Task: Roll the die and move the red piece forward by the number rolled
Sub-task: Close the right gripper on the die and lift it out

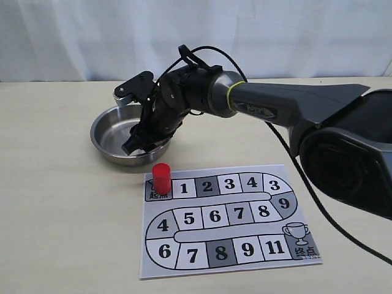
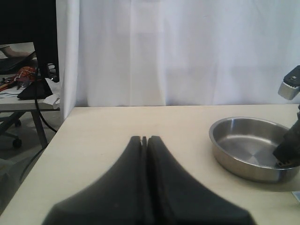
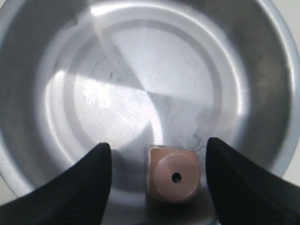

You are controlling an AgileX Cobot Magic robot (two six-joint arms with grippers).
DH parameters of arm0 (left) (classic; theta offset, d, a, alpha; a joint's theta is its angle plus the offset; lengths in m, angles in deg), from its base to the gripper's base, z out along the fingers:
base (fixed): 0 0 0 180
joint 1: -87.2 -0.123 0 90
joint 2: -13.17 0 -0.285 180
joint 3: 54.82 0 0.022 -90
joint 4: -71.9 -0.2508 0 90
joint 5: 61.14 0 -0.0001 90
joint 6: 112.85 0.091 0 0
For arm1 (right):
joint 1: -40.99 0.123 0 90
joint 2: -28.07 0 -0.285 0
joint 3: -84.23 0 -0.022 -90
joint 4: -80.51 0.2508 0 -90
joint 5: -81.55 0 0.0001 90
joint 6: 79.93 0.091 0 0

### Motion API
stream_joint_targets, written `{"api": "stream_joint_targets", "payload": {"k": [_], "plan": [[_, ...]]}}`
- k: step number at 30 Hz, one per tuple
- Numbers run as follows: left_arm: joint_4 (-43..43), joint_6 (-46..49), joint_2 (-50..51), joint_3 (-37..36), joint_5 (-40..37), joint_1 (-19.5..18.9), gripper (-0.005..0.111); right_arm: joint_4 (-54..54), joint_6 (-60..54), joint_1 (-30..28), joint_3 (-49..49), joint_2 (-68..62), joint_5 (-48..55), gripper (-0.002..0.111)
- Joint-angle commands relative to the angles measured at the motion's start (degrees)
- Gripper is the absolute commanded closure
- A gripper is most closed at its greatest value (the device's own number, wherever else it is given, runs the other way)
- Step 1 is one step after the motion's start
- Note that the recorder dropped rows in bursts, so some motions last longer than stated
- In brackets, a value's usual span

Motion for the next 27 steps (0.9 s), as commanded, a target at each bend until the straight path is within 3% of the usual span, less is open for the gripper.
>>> {"api": "stream_joint_targets", "payload": {"k": [1,21,27], "plan": [[0.0,0.0,-0.1,0.3,0.8,0.0,0.107,-0.4,1.6,-0.3,0.5,-1.2,-0.7,0.051],[0.0,0.0,-0.1,0.3,0.8,0.0,0.107,-0.2,1.6,-0.3,0.5,-2.0,-0.3,0.058],[0.0,0.0,-0.1,0.3,0.7,0.0,0.107,-0.2,1.6,-0.3,0.5,-2.0,-0.3,0.088]]}}
